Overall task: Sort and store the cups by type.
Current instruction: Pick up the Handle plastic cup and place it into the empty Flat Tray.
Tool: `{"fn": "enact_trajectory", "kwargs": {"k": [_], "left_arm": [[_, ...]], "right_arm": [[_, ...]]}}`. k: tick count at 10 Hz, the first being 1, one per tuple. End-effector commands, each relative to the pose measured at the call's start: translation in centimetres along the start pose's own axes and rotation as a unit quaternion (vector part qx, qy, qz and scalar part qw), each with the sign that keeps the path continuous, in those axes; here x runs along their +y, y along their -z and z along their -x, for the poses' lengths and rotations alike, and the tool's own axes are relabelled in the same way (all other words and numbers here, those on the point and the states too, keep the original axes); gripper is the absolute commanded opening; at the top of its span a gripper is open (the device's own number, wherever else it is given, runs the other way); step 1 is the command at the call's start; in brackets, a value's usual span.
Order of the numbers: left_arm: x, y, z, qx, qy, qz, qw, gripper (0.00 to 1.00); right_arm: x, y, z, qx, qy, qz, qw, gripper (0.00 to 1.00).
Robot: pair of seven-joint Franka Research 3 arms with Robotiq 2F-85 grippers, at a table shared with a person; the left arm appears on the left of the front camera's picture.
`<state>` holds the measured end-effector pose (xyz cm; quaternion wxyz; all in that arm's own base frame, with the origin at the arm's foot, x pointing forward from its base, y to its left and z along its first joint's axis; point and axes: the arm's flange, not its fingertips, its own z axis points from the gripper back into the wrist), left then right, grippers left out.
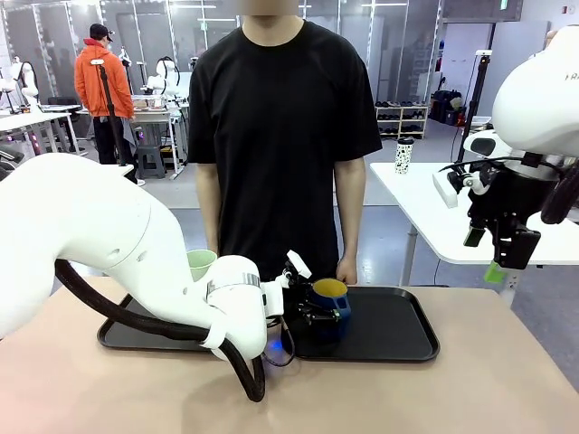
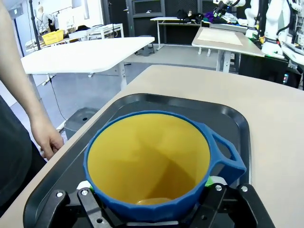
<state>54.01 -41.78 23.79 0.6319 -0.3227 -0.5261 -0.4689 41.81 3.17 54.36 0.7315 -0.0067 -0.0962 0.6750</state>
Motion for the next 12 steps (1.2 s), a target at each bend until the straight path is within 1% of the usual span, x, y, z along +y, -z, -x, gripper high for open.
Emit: {"fn": "enact_trajectory", "kwargs": {"k": [1, 2, 6, 9, 12], "left_arm": [[-0.7, -0.5, 1.2, 0.001, 0.009, -0.003, 1.0, 0.96], [-0.7, -0.7, 1.3, 0.002, 0.011, -0.003, 1.0, 1.0], [-0.7, -1.0, 1.2, -0.003, 0.012, -0.008, 1.0, 1.0], [-0.8, -1.8, 1.4, 0.004, 0.004, -0.004, 1.0, 1.0], [-0.9, -3.1, 1.5, 0.018, 0.0, -0.012, 1.0, 1.0]], "right_arm": [[0.1, 0.0, 0.0, 0.008, 0.008, 0.001, 1.0, 1.0], [0.1, 0.0, 0.0, 0.008, 0.008, 0.001, 1.0, 1.0], [0.1, 0.0, 0.0, 0.008, 0.008, 0.001, 1.0, 1.0], [0.1, 0.0, 0.0, 0.008, 0.008, 0.001, 1.0, 1.0], [0.1, 0.0, 0.0, 0.008, 0.008, 0.001, 1.0, 1.0]]}}
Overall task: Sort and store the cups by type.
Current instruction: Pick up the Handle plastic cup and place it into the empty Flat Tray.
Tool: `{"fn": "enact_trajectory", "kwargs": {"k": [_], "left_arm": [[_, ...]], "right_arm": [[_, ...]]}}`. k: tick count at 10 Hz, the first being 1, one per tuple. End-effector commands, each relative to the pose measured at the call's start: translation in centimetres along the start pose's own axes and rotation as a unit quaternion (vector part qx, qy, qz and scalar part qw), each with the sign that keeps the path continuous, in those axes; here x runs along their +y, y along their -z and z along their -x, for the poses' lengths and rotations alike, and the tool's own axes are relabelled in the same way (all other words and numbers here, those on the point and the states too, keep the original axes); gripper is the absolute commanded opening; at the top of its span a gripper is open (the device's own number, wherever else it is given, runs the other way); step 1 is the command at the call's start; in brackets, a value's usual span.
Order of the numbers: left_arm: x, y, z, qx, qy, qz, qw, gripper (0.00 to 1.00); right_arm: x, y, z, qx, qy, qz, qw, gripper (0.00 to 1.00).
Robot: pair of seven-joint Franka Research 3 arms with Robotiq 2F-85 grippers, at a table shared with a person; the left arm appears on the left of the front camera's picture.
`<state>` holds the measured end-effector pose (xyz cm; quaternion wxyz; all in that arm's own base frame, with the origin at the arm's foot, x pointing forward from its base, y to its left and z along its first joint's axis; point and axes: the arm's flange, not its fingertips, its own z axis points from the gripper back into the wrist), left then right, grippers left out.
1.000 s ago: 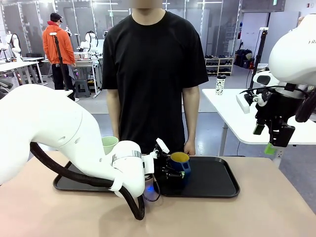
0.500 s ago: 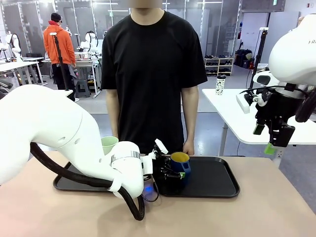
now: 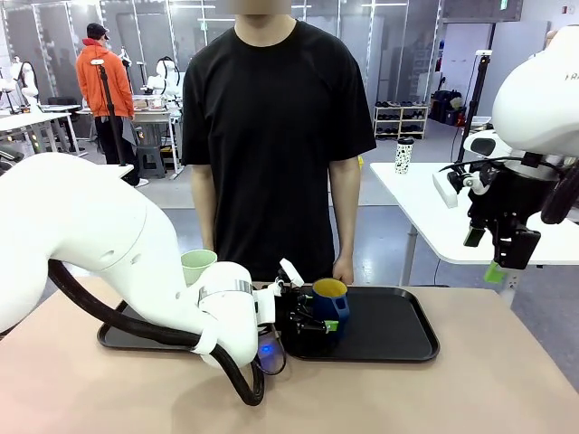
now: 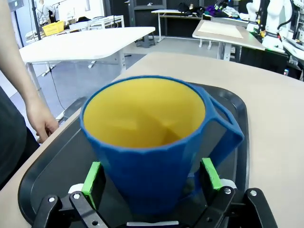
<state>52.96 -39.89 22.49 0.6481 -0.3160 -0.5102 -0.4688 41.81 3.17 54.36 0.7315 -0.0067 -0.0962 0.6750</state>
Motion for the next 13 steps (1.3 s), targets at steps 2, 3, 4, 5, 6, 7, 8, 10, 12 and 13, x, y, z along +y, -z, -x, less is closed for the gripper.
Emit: {"fn": "enact_trajectory", "kwargs": {"k": [2, 3, 4, 5, 6, 7, 8, 10, 12, 13], "left_arm": [[-0.4, -2.6, -0.6, -0.002, 0.015, -0.018, 1.0, 1.0], [-0.3, -3.3, -0.8, 0.003, 0.018, -0.023, 1.0, 1.0], [-0.3, -4.1, -0.9, 0.011, 0.01, -0.033, 0.999, 1.0], [-0.6, -4.8, -1.0, 0.019, 0.007, -0.029, 0.999, 1.0], [-0.8, -5.4, -1.2, 0.031, 0.001, -0.031, 0.999, 1.0], [-0.9, -6.0, -1.4, 0.039, -0.005, -0.033, 0.999, 1.0], [-1.1, -6.5, -1.7, 0.045, -0.007, -0.033, 0.998, 1.0], [-1.0, -7.6, -1.9, 0.045, -0.008, -0.041, 0.998, 1.0], [-1.4, -9.0, -1.8, 0.059, -0.005, -0.042, 0.997, 1.0], [-1.6, -9.5, -1.7, 0.062, -0.007, -0.04, 0.997, 1.0]], "right_arm": [[0.1, 0.0, 0.0, 0.008, 0.008, 0.001, 1.0, 1.0], [0.1, 0.0, 0.0, 0.008, 0.008, 0.001, 1.0, 1.0], [0.1, 0.0, 0.0, 0.008, 0.008, 0.001, 1.0, 1.0], [0.1, 0.0, 0.0, 0.008, 0.008, 0.001, 1.0, 1.0], [0.1, 0.0, 0.0, 0.008, 0.008, 0.001, 1.0, 1.0], [0.1, 0.0, 0.0, 0.008, 0.008, 0.001, 1.0, 1.0], [0.1, 0.0, 0.0, 0.008, 0.008, 0.001, 1.0, 1.0], [0.1, 0.0, 0.0, 0.008, 0.008, 0.001, 1.0, 1.0], [0.1, 0.0, 0.0, 0.008, 0.008, 0.001, 1.0, 1.0], [0.1, 0.0, 0.0, 0.008, 0.008, 0.001, 1.0, 1.0]]}}
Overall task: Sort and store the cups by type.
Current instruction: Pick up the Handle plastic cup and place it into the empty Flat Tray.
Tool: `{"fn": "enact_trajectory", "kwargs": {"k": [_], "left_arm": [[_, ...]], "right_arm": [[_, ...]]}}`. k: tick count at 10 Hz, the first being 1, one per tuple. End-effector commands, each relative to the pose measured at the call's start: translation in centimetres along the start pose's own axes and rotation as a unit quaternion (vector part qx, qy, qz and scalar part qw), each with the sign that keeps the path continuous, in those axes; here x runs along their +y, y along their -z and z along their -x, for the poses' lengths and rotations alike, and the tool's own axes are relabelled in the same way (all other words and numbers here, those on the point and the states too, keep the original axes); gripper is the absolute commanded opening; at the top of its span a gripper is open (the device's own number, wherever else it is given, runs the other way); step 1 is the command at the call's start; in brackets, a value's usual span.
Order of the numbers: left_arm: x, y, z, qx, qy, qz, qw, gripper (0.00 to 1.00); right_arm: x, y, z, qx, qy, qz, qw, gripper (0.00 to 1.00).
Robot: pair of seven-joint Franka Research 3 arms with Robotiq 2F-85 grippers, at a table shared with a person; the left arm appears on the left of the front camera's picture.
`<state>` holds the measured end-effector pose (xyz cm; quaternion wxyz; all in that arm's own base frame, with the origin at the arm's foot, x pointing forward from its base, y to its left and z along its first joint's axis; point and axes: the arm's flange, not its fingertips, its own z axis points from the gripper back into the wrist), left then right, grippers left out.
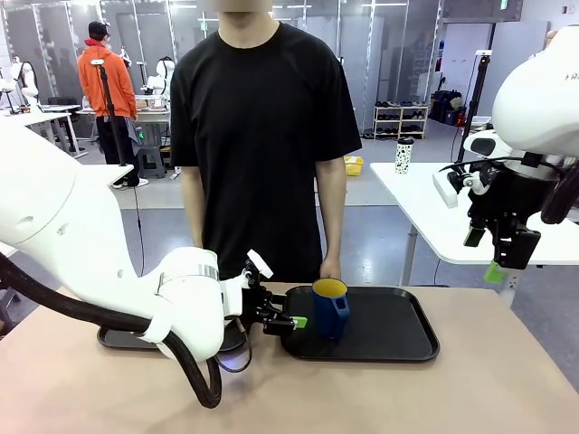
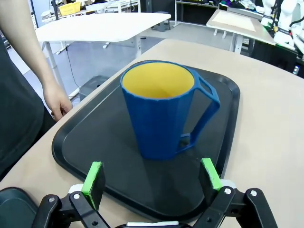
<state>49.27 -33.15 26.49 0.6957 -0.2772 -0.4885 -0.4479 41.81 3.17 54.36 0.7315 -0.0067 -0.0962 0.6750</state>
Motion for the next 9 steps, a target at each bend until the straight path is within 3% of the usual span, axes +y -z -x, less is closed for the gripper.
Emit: {"fn": "enact_trajectory", "kwargs": {"k": [1, 9], "left_arm": [[-0.92, -1.67, 0.35, 0.013, 0.02, 0.0, 1.0, 1.0], [-0.51, -1.42, 0.57, 0.012, 0.003, 0.002, 1.0, 1.0]], "right_arm": [[0.1, -0.05, -0.04, 0.008, 0.008, 0.001, 1.0, 1.0], [0.1, -0.05, -0.04, 0.008, 0.008, 0.001, 1.0, 1.0]]}}
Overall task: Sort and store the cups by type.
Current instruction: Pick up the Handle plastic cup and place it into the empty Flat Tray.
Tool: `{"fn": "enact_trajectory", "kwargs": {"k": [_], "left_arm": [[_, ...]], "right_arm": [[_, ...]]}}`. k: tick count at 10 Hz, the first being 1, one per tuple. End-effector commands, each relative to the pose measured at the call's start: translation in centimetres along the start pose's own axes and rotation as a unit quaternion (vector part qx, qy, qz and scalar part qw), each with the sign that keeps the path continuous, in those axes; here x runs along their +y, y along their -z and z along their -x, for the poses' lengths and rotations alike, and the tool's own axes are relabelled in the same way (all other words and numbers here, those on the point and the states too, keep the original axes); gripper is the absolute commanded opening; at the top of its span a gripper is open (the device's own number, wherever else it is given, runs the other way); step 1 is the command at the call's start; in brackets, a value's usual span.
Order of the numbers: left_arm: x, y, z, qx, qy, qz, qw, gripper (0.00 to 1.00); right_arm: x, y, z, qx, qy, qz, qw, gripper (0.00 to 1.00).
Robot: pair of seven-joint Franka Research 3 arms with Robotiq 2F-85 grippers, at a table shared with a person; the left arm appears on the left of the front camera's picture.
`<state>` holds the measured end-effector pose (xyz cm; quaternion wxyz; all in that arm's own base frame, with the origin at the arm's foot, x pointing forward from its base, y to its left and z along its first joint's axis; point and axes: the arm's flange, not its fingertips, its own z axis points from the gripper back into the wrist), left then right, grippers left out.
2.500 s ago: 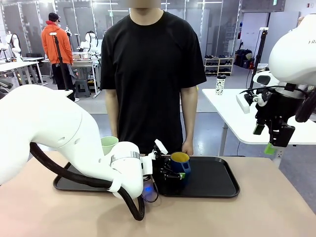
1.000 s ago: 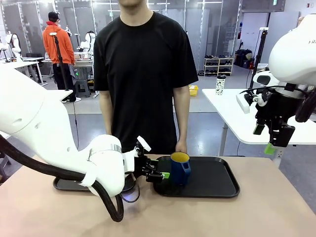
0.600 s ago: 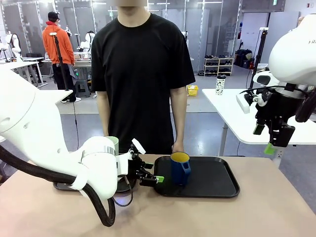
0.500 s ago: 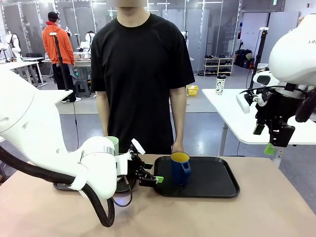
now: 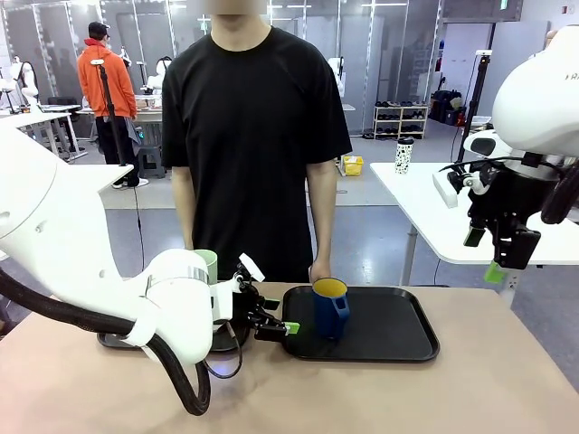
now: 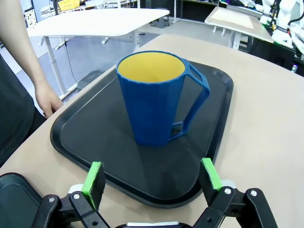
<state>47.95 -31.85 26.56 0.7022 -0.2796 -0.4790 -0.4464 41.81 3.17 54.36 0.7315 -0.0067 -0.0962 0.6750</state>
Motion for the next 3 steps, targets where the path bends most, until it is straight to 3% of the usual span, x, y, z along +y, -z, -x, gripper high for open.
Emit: {"fn": "enact_trajectory", "kwargs": {"k": [1, 3], "left_arm": [[0.09, 0.24, 0.01, 0.004, 0.011, -0.001, 1.0, 1.0], [0.09, 0.24, 0.01, 0.004, 0.011, -0.001, 1.0, 1.0]], "right_arm": [[0.1, -0.05, -0.04, 0.008, 0.008, 0.001, 1.0, 1.0], [0.1, -0.05, -0.04, 0.008, 0.008, 0.001, 1.0, 1.0]]}}
